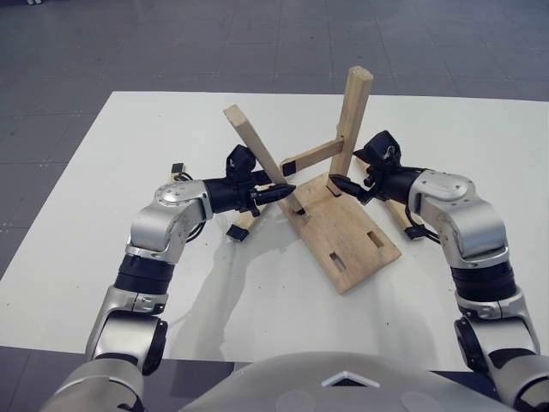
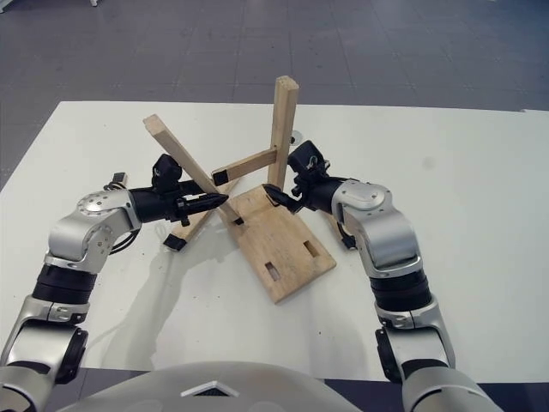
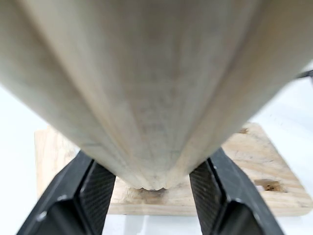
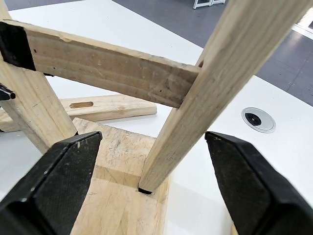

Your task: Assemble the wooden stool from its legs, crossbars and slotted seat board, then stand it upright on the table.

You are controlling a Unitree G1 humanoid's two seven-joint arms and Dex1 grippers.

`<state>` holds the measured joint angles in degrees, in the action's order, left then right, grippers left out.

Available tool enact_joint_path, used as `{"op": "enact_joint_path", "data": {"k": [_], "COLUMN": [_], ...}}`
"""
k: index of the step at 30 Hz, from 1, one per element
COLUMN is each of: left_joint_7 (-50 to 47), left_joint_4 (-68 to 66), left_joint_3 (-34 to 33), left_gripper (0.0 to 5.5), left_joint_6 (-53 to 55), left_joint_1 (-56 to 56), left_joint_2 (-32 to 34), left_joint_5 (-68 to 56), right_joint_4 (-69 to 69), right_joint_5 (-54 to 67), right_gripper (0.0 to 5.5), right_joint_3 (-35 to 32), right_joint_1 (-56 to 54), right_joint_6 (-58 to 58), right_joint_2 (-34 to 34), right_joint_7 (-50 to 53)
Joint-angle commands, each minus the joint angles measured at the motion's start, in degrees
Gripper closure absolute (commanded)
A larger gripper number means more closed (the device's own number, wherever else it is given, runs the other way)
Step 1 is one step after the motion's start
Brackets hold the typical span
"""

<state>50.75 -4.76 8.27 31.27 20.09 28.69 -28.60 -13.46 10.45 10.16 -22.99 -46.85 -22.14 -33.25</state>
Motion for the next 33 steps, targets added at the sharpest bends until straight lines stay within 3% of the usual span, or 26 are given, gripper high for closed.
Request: {"op": "enact_joint_path", "data": {"k": [1,9,22,25,29,33], "left_joint_7": [0.0,0.2,0.4,0.6,0.4,0.6], "left_joint_4": [-2.5,-0.7,-3.3,-3.5,-3.4,-3.2], "left_joint_3": [2.1,7.9,5.8,6.0,6.2,5.6], "left_gripper": [3.45,3.45,3.45,3.45,3.45,3.45], "left_joint_6": [4.0,0.0,1.0,0.9,0.8,0.7], "left_joint_1": [-2.8,-3.0,-4.0,-4.0,-4.0,-4.3], "left_joint_2": [1.0,3.6,3.6,3.4,3.1,3.1], "left_joint_5": [2.8,9.3,7.0,7.0,7.1,6.5], "right_joint_4": [-0.7,-1.4,-16.7,-17.4,-14.2,-9.2], "right_joint_5": [0.6,1.4,3.2,-1.0,-13.4,-19.1], "right_gripper": [1.61,1.61,1.61,1.61,1.61,1.61], "right_joint_3": [0.3,0.3,-2.7,0.6,11.8,15.6], "right_joint_1": [-0.1,0.2,-4.5,-6.2,-4.9,-3.9], "right_joint_6": [-0.8,-1.2,-3.2,3.1,18.5,27.8], "right_joint_2": [0.1,-0.3,-4.3,-6.1,-11.0,-11.7], "right_joint_7": [0.3,0.5,1.5,1.9,0.4,-0.4]}}
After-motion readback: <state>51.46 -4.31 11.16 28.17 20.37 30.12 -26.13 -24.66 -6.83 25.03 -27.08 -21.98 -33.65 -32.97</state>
